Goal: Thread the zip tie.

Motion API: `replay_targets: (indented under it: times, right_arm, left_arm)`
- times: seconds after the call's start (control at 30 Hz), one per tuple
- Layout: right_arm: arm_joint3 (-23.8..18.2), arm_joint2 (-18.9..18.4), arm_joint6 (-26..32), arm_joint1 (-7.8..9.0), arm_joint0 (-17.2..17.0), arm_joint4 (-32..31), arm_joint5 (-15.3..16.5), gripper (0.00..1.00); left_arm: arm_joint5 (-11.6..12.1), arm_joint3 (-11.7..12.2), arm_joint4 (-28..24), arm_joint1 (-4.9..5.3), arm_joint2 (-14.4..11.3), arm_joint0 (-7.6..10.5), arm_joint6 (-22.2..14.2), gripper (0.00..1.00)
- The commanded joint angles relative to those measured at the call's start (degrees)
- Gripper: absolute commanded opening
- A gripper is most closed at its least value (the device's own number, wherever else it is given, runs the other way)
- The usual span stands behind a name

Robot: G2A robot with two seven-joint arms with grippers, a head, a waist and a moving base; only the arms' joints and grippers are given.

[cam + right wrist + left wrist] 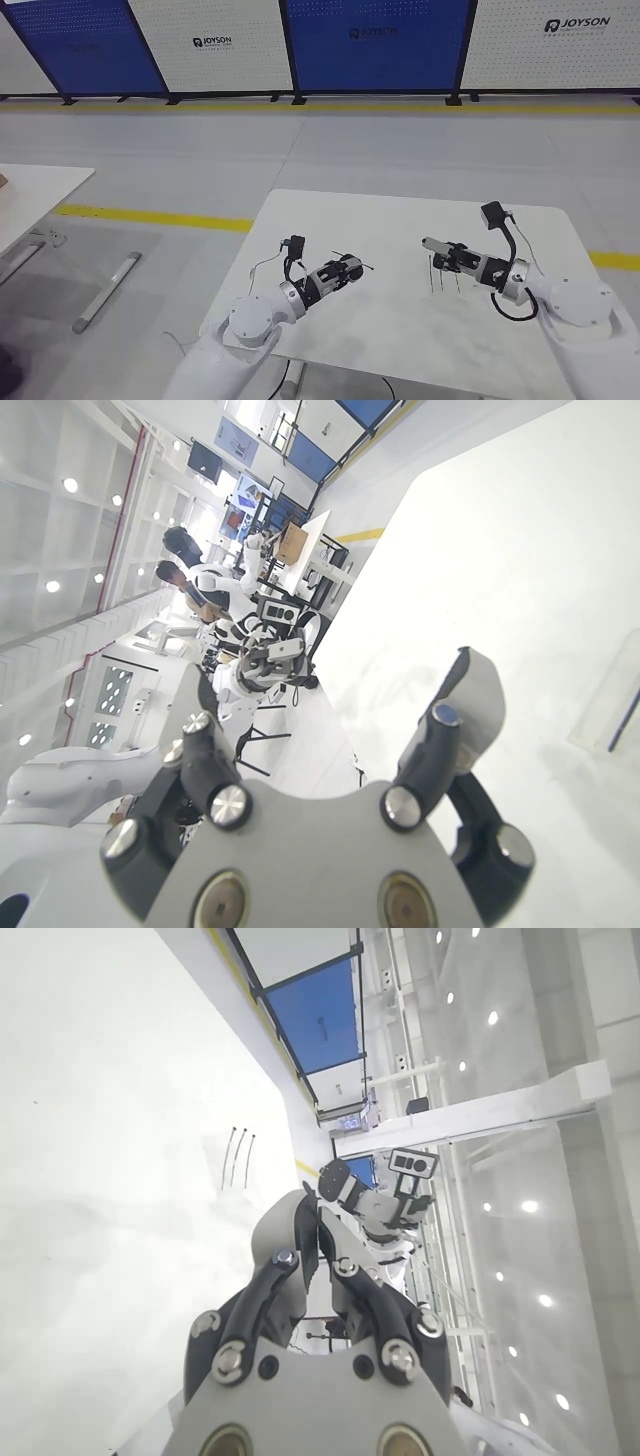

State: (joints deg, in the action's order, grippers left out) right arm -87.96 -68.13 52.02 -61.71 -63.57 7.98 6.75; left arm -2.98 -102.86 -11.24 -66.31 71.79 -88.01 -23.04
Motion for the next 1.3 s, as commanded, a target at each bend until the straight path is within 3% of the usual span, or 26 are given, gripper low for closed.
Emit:
replay_targets:
  times: [0.0, 0.2, 0.7, 0.8, 0.9, 1.07, 1.27]
  right_arm:
    - [0.00, 0.00, 0.00, 0.00, 0.00, 0.00, 0.00, 1.00]
    - [0.00, 0.00, 0.00, 0.00, 0.00, 0.00, 0.00, 1.00]
    - [-0.86, 0.23, -0.25, 0.03, -0.05, -1.26, -0.07, 1.00]
    - [-2.44, 0.57, 4.18, 0.60, 2.53, -9.01, -2.42, 1.00]
    - [-3.39, 0.48, 8.96, 1.07, 5.58, -13.90, -5.91, 1.00]
    - [-3.30, 2.57, 16.26, 1.41, 10.40, -20.85, -9.05, 1.00]
    - [3.52, 10.46, 22.71, 0.02, 18.00, -23.29, -7.45, 1.00]
  left_arm:
    - [0.18, 1.89, -0.05, -0.07, -0.83, 0.50, -0.43, 0.00]
    - [0.12, 5.42, 1.28, -0.16, -2.54, 2.19, -0.93, 0.00]
    - [-0.16, 5.54, 1.30, -0.16, -2.72, 2.32, -1.04, 0.00]
    - [-0.16, 5.54, 1.30, -0.16, -2.72, 2.32, -1.04, 0.00]
    - [-0.16, 5.54, 1.30, -0.16, -2.72, 2.32, -1.04, 0.00]
    - [-0.16, 5.54, 1.30, -0.16, -2.72, 2.32, -1.04, 0.00]
    - [-0.16, 5.54, 1.30, -0.16, -2.72, 2.32, -1.04, 0.00]
